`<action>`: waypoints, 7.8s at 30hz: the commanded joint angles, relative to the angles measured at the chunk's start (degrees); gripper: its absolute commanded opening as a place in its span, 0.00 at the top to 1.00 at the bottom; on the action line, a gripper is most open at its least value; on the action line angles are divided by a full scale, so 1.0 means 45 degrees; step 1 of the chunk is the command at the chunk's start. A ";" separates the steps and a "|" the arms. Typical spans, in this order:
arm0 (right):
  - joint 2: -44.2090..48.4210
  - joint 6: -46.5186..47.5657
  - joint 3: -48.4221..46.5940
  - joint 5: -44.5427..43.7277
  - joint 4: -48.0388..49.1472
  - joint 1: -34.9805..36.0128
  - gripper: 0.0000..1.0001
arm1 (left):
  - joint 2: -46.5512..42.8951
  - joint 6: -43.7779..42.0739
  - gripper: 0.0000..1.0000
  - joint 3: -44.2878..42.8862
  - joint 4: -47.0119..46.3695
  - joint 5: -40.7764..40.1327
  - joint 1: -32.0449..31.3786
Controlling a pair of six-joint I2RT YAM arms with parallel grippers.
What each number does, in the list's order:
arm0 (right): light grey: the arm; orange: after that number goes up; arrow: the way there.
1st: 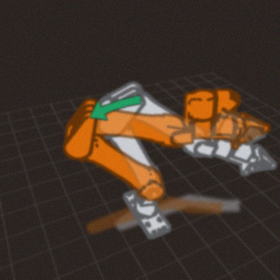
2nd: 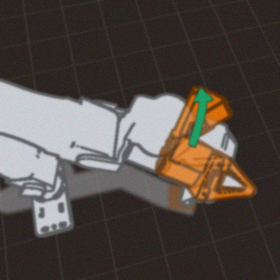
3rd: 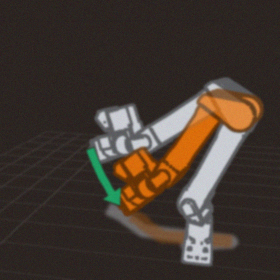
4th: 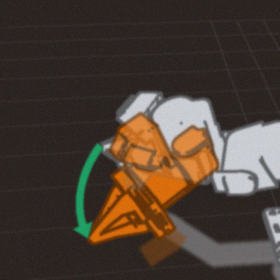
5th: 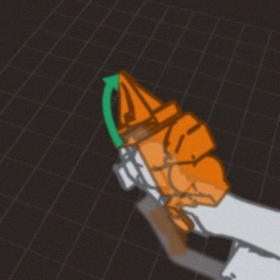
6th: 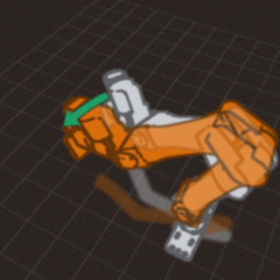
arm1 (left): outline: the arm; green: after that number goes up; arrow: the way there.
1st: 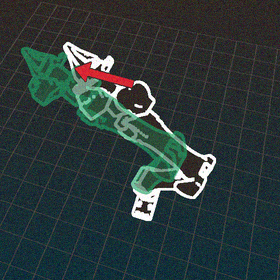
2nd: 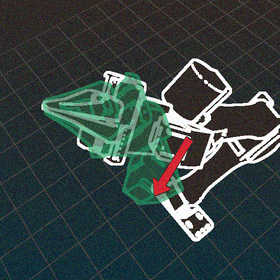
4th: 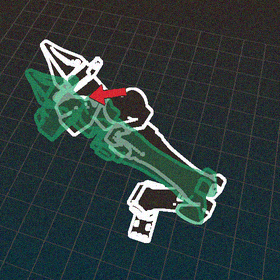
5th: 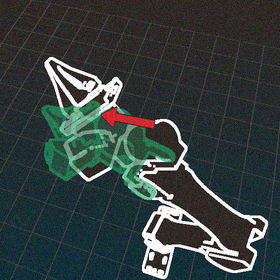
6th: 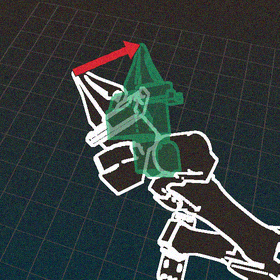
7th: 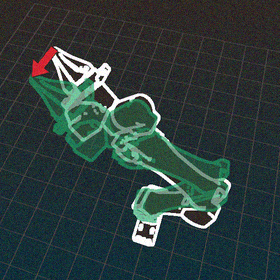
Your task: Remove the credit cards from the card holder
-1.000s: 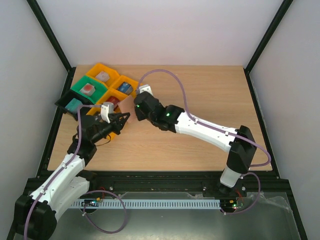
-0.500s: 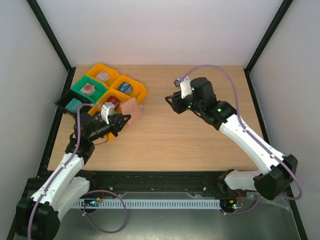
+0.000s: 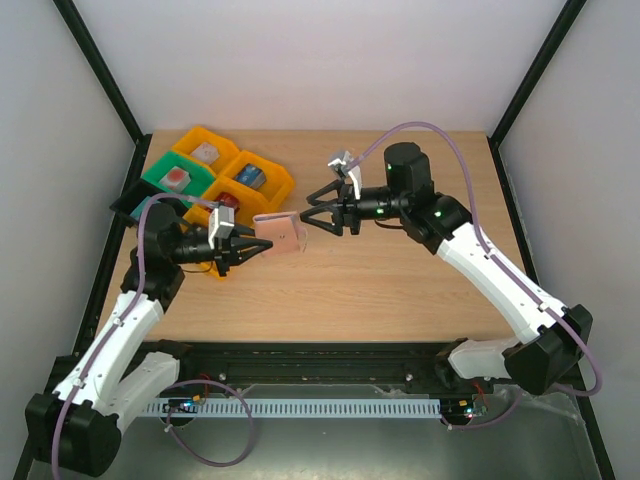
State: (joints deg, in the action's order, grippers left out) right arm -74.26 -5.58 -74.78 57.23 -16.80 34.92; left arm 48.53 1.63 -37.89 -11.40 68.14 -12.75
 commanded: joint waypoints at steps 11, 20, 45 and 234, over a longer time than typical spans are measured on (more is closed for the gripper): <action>-0.0054 0.0102 0.0196 0.0060 0.0364 0.1384 0.51 | -0.0188 -0.1010 0.98 -0.0351 0.0033 0.1328 -0.0409; -0.0153 0.0259 0.0457 -0.0621 0.0189 0.1875 0.46 | -0.0271 -0.1256 0.98 -0.0352 0.0080 0.1536 -0.0456; -0.1339 -0.4686 -0.0964 -1.2804 -0.0283 0.3884 0.98 | -0.0660 0.1000 0.01 0.1006 -0.1181 -0.6083 -0.0417; -0.0313 -0.0771 -0.0613 -0.4967 0.1069 0.2735 0.34 | -0.1538 0.4253 0.98 0.1119 -0.3865 -0.0796 0.1096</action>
State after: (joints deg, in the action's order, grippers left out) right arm -75.75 -8.45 -76.23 33.32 -14.59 47.57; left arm 42.24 22.11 -31.35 -26.33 63.26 -7.51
